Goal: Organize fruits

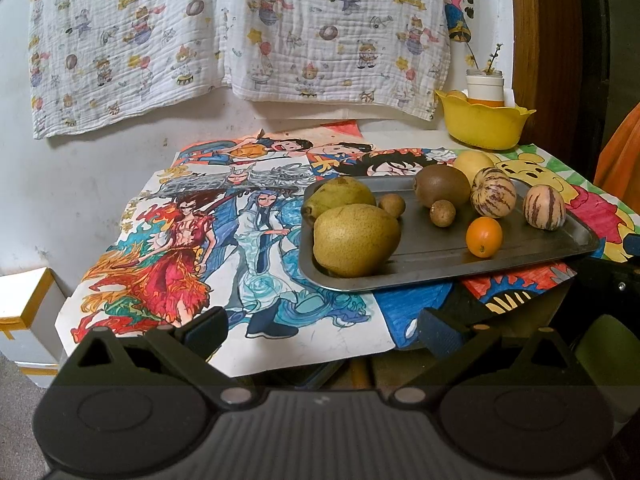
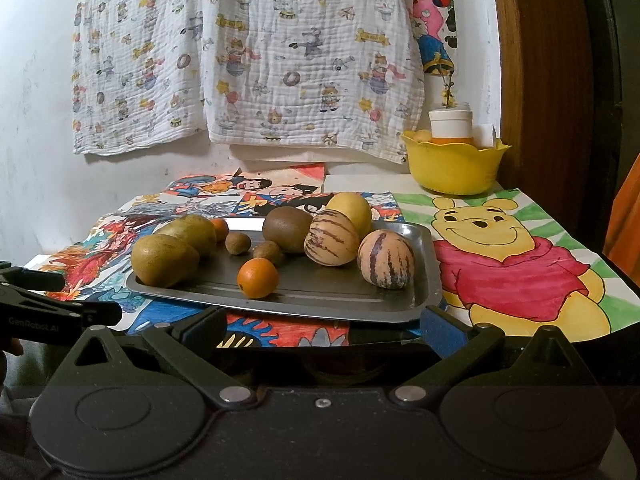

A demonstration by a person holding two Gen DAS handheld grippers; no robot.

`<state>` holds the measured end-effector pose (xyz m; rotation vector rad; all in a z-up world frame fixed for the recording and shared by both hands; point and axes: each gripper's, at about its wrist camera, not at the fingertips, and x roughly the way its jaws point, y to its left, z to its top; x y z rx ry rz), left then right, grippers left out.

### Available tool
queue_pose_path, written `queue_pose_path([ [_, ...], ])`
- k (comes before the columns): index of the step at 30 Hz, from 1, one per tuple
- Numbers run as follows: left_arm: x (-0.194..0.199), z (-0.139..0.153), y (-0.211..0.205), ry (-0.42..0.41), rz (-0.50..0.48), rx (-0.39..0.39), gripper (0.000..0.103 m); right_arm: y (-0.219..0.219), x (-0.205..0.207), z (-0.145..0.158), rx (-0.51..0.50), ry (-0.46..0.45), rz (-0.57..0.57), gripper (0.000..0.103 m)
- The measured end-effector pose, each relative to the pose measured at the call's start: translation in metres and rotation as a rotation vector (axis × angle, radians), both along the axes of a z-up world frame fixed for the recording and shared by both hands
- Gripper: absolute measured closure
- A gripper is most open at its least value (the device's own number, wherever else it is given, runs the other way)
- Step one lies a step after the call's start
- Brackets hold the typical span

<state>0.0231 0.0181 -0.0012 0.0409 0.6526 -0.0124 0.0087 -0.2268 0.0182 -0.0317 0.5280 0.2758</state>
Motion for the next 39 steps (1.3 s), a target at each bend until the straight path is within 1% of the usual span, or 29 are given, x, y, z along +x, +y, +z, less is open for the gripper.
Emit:
queue_pose_path([
  [39, -0.0001, 0.0, 0.0006, 0.001, 0.0, 0.001, 0.001, 0.0007, -0.0009, -0.0021, -0.007, 0.009, 0.004, 0.001],
])
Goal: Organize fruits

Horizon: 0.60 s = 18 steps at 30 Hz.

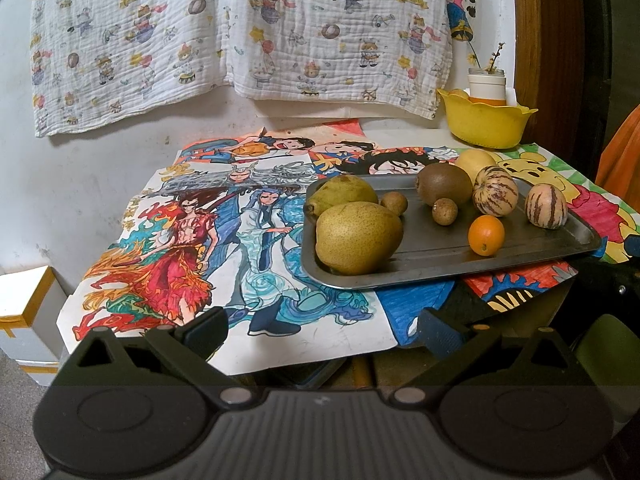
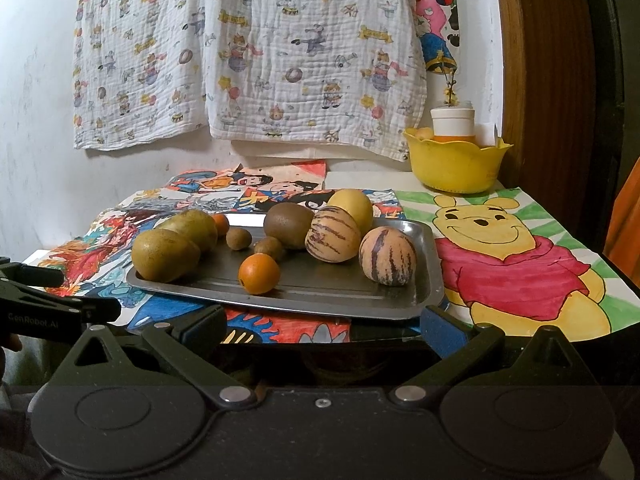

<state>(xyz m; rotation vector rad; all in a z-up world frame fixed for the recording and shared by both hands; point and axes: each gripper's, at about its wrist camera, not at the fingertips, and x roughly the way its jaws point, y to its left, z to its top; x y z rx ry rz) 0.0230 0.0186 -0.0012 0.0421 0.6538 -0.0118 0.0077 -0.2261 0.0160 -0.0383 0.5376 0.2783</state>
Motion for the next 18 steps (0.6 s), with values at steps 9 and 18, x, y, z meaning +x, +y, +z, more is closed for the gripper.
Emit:
queue_pose_path([
  [9, -0.0003, 0.0002, 0.0, 0.0, 0.001, 0.0, 0.001, 0.0004, -0.0004, 0.0001, -0.001, 0.001, -0.001, 0.001],
  [18, -0.0017, -0.0002, 0.0001, -0.008, 0.014, 0.024, 0.001, 0.0002, -0.0003, 0.0001, -0.002, 0.002, 0.0, 0.001],
])
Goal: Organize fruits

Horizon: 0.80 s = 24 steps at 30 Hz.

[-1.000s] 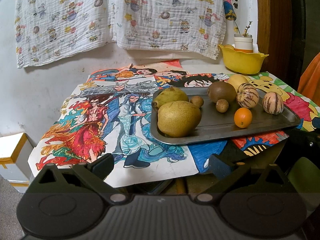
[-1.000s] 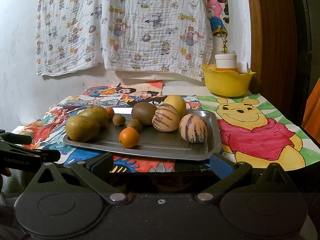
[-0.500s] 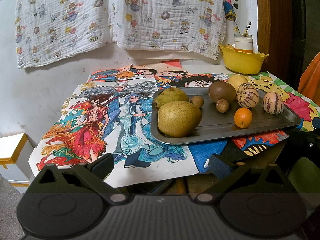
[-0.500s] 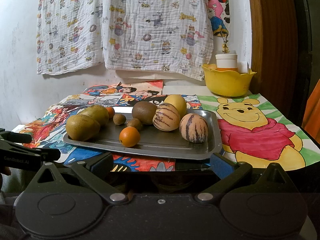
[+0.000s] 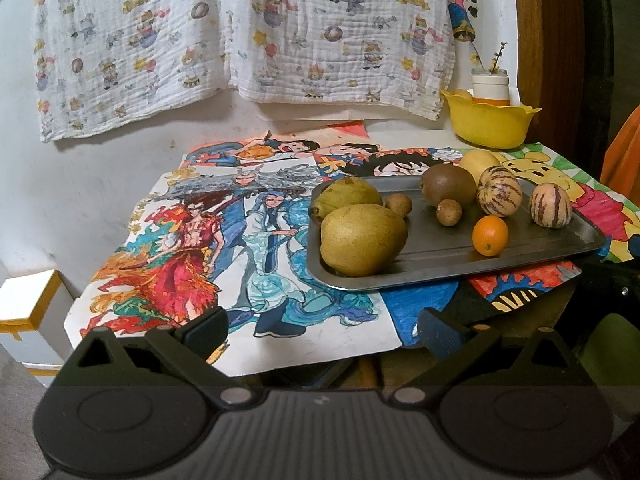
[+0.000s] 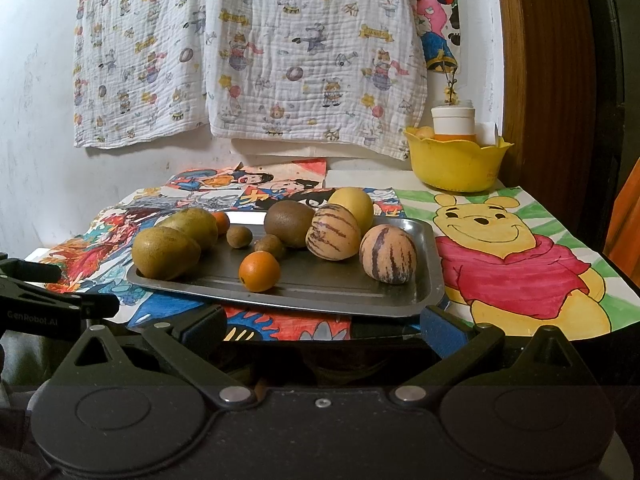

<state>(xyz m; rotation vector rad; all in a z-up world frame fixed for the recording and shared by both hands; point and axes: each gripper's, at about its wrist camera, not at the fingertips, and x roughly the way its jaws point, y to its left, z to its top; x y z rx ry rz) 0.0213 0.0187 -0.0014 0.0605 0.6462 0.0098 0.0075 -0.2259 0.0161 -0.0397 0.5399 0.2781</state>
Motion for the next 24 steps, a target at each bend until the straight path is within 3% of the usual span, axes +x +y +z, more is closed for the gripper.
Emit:
queue_pose_path([
  [14, -0.0052, 0.0065, -0.0008, -0.047, -0.011, -0.005, 0.001, -0.0027, -0.0008, 0.0014, -0.003, -0.017, -0.015, 0.001],
  [24, -0.0037, 0.0022, 0.0019, -0.023, -0.008, -0.03, 0.001, 0.0057, 0.0033, 0.0038, -0.001, -0.002, 0.023, 0.001],
])
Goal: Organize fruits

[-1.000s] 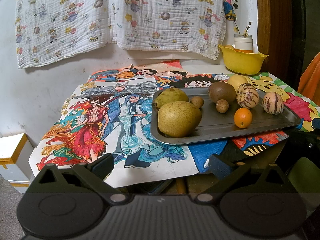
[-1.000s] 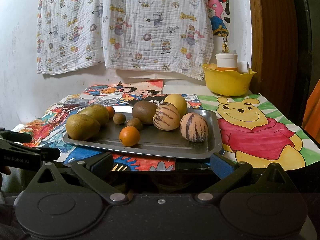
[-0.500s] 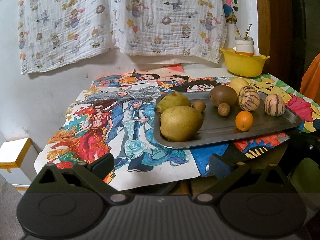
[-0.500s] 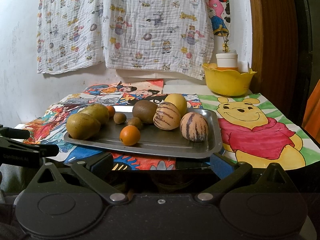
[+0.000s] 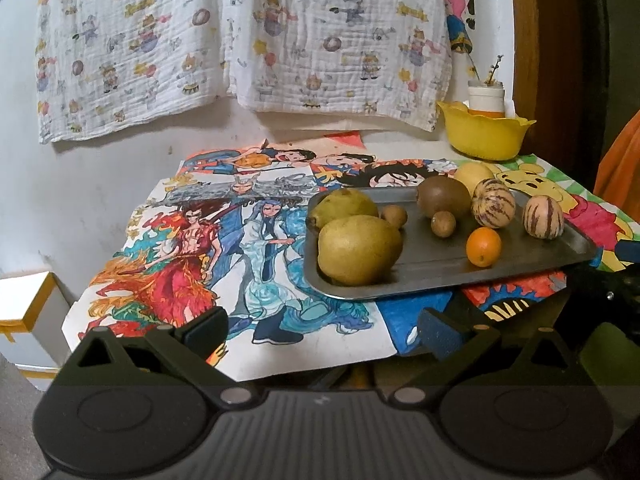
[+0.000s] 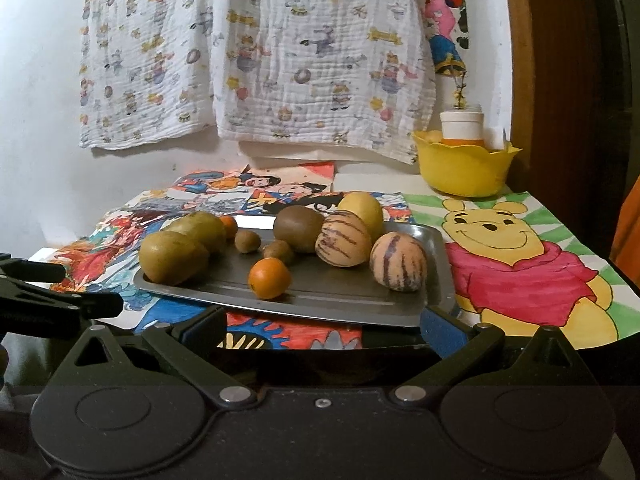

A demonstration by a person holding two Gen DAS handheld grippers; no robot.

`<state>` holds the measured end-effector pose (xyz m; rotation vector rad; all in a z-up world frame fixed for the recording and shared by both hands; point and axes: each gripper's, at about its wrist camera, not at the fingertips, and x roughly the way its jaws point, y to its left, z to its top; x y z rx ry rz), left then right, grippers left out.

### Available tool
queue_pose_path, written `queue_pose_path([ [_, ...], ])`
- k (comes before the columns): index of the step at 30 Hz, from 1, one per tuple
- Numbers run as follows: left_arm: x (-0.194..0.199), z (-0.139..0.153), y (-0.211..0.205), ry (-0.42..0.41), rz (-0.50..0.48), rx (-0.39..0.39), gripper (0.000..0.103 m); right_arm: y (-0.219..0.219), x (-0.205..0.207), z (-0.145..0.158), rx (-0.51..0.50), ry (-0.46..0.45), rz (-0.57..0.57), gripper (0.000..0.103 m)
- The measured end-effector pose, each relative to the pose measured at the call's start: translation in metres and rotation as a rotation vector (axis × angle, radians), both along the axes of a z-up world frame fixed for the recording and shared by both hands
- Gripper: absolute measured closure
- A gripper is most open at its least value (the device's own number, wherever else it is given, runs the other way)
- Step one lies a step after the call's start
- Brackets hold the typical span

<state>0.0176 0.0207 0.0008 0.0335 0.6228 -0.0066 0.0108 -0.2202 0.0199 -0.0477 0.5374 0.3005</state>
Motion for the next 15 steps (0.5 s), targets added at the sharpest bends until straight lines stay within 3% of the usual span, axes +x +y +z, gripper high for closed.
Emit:
queue_pose_path([
  [15, -0.0012, 0.0008, -0.0002, -0.005, 0.007, -0.012, 0.001, 0.0, -0.0003, -0.0007, 0.0, 0.01, 0.007, 0.001],
])
